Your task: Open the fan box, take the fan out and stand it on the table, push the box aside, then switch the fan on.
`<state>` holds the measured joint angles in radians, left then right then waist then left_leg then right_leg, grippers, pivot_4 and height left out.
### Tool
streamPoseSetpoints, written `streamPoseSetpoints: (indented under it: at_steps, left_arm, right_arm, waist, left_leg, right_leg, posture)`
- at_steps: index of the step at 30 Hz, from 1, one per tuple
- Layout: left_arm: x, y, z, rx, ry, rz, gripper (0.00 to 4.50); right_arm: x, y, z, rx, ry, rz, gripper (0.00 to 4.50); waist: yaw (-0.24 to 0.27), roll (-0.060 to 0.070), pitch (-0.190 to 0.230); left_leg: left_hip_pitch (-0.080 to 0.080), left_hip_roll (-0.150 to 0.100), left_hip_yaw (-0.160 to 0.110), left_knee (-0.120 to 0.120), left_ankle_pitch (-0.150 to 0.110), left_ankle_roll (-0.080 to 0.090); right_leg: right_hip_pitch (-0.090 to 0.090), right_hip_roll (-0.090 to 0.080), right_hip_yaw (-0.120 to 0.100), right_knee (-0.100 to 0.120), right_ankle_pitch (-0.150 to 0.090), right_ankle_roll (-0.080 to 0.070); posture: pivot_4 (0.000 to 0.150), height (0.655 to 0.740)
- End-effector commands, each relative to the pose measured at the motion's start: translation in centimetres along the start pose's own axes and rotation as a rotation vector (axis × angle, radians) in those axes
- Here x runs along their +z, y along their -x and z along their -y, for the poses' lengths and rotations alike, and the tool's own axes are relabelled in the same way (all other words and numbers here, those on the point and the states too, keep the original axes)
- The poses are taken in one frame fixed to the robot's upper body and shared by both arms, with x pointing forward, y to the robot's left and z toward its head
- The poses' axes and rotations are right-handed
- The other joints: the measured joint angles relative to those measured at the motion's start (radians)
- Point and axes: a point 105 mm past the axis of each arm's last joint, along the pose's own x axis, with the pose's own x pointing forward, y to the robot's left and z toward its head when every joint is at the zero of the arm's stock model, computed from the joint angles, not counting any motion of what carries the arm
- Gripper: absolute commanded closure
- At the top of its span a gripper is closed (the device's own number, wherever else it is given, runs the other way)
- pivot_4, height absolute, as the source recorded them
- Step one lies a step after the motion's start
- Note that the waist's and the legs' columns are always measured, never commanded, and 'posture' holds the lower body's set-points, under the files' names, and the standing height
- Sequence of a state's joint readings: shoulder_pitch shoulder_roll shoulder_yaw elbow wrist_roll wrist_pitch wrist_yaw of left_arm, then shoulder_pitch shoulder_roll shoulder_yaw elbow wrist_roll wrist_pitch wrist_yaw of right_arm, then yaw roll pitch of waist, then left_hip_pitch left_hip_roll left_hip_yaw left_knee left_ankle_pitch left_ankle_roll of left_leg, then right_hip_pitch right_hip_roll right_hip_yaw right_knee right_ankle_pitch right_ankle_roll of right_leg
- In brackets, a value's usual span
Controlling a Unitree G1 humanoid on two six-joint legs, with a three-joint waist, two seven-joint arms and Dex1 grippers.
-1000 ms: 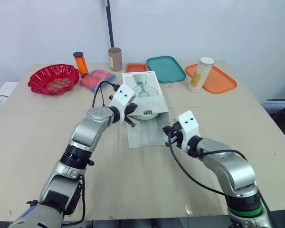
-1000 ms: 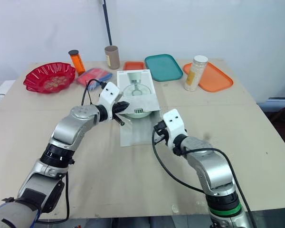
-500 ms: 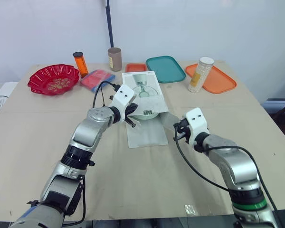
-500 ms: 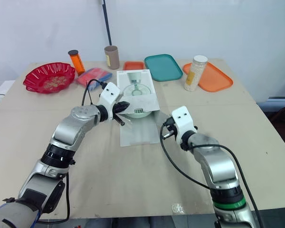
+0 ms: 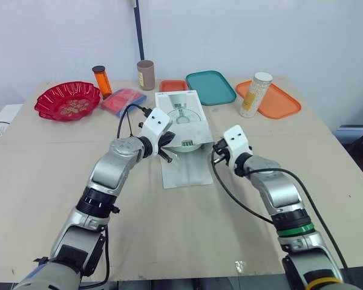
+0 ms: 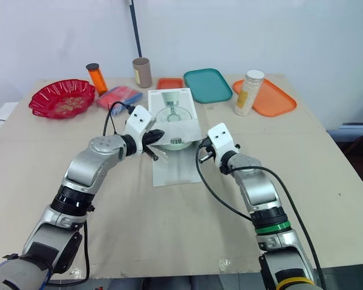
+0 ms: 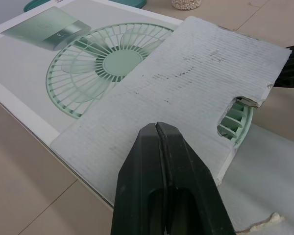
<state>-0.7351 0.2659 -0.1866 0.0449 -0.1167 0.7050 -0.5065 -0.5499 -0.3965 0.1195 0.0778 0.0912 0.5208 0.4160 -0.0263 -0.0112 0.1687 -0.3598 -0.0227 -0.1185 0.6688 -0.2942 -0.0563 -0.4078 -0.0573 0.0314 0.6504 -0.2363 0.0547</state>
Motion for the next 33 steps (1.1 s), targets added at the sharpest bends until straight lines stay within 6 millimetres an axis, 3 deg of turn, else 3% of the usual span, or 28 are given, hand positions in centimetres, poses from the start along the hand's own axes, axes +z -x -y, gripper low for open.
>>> streamPoseSetpoints:
  at_steps: [1, 7, 13, 22, 29, 33]
  left_arm:
    - [-0.7, 0.3, -0.1, 0.009, 0.001, -0.024, 4.50]
    - [-0.7, 0.3, 0.2, 0.006, 0.006, -0.023, 4.50]
    - [-0.3, 0.1, 0.1, 0.020, 0.016, -0.005, 4.50]
    - [-0.3, 0.4, -0.2, 0.039, 0.033, 0.006, 4.50]
    - [-0.1, 0.5, -0.4, 0.048, 0.035, 0.012, 4.50]
    - [1.4, 1.0, -1.2, 0.081, 0.034, 0.065, 4.50]
  right_arm:
    - [1.9, 0.0, -0.4, 0.025, 0.025, 0.073, 4.45]
    - [2.3, 0.4, -0.8, 0.046, 0.013, 0.096, 4.45]
    - [2.6, 1.8, 0.2, 0.030, 0.047, 0.100, 4.45]
    - [6.6, 4.6, 0.8, 0.008, 0.151, 0.195, 4.45]
    - [8.0, 3.1, 0.0, 0.054, 0.100, 0.250, 4.45]
    - [8.3, 1.4, -0.8, 0.099, 0.072, 0.259, 4.45]
  waist:
    - [0.000, 0.000, 0.000]
    - [0.000, 0.000, 0.000]
    - [0.000, 0.000, 0.000]
    - [0.001, 0.000, 0.000]
    - [0.000, 0.000, 0.000]
    - [0.000, 0.000, 0.000]
  left_leg:
    - [0.000, 0.000, 0.000, 0.000, 0.000, 0.000]
    - [0.000, 0.000, 0.000, 0.000, 0.000, 0.000]
    - [0.000, 0.000, 0.000, 0.000, 0.000, 0.000]
    - [0.000, 0.000, 0.000, 0.000, -0.001, 0.001]
    - [0.000, 0.000, 0.000, 0.000, 0.000, 0.001]
    - [0.000, 0.000, 0.000, 0.000, 0.000, 0.000]
  right_leg:
    - [0.000, 0.000, 0.000, 0.000, 0.000, 0.000]
    - [0.000, 0.000, 0.000, 0.000, 0.000, 0.000]
    - [0.000, 0.000, 0.000, 0.000, 0.000, 0.000]
    - [0.000, 0.000, 0.000, 0.000, 0.000, 0.000]
    - [0.000, 0.000, 0.000, 0.000, 0.000, 0.000]
    - [0.000, 0.000, 0.000, 0.000, 0.000, -0.001]
  posture:
    - [0.150, 0.7400]
    - [0.150, 0.7400]
    - [0.150, 0.7400]
    - [0.150, 0.7400]
    - [0.150, 0.7400]
    - [0.150, 0.7400]
